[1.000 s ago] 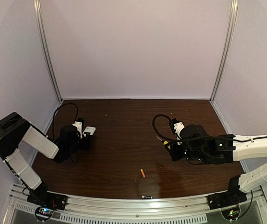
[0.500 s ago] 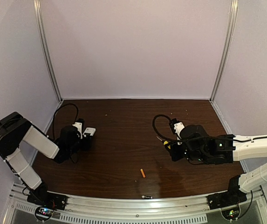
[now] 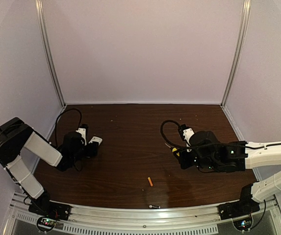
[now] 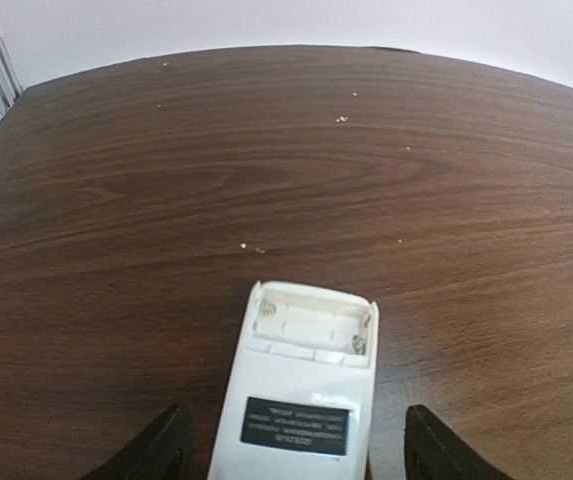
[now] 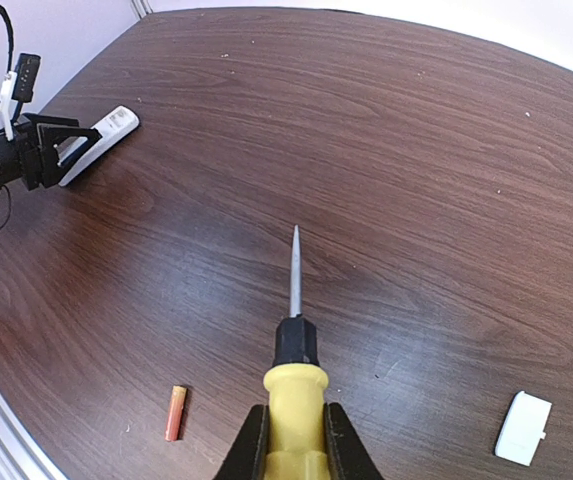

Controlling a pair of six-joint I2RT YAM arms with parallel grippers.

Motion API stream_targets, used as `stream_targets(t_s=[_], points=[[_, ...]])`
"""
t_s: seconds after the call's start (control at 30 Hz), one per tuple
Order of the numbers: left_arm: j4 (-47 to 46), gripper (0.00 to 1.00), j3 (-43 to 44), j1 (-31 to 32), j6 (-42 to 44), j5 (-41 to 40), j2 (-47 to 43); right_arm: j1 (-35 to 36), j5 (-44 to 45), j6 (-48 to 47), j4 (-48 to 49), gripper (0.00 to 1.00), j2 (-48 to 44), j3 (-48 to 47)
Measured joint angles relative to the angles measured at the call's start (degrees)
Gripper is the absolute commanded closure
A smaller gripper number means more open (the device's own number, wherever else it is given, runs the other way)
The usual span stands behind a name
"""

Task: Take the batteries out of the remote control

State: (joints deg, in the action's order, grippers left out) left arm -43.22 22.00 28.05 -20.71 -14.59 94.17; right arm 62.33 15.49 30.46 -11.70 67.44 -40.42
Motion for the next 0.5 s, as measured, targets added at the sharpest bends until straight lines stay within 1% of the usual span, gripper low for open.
stream_targets(t_s=[0.33,0.5], points=[[0.07,0.03,-0.26,0.0,-0.22,-0.13,-2.78,0.0,0.0,0.0,0.55,1.0,0.0,0.22],[0.02,0.03,-0.74,0.0,-0.17,0.15,-4.7,-0.02,0.35,0.0,1.68,1.0,0.68,0.31]])
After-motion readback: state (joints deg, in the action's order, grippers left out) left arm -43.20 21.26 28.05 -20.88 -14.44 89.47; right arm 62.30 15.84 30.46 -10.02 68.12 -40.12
